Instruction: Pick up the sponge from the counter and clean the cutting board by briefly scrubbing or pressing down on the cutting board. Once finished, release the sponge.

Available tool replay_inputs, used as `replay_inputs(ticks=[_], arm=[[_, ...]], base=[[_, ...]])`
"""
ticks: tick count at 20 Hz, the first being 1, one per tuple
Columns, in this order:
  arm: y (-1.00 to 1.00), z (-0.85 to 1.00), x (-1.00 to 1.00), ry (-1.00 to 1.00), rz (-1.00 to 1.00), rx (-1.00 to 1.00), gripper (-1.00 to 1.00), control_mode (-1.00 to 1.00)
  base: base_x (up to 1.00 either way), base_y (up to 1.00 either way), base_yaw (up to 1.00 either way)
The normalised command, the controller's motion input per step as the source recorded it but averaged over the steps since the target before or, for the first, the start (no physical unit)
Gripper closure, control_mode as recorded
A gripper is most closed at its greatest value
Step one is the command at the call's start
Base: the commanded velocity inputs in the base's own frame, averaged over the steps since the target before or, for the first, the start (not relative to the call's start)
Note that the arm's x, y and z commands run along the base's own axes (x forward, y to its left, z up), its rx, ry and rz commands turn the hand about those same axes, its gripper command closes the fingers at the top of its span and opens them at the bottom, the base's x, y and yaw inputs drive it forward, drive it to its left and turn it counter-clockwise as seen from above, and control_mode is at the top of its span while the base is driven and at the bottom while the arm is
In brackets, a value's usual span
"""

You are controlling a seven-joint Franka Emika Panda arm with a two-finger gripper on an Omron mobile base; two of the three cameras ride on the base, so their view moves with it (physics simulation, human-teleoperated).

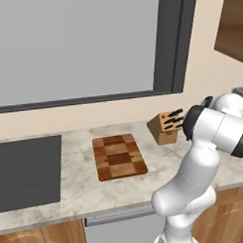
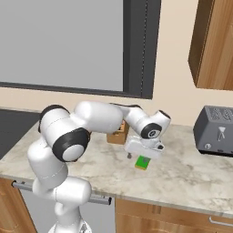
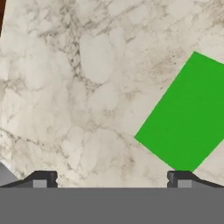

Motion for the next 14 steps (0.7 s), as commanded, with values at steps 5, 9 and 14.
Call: replay_inputs(ticks=[5,9,14], arm=[[-0.03,-0.03,0.04,-0.2,0.28,0.0,-1.0,-1.0],[0.0,-0.12,0.0,-0.05,-0.08,-0.03,-1.0,-1.0],[0.0,-0.1,0.0,0.0,-0.33,0.0,-1.0,-1.0]], base=[[0.0,0.0,0.0],[0.0,0.0,0.0],[0.0,0.0,0.0]])
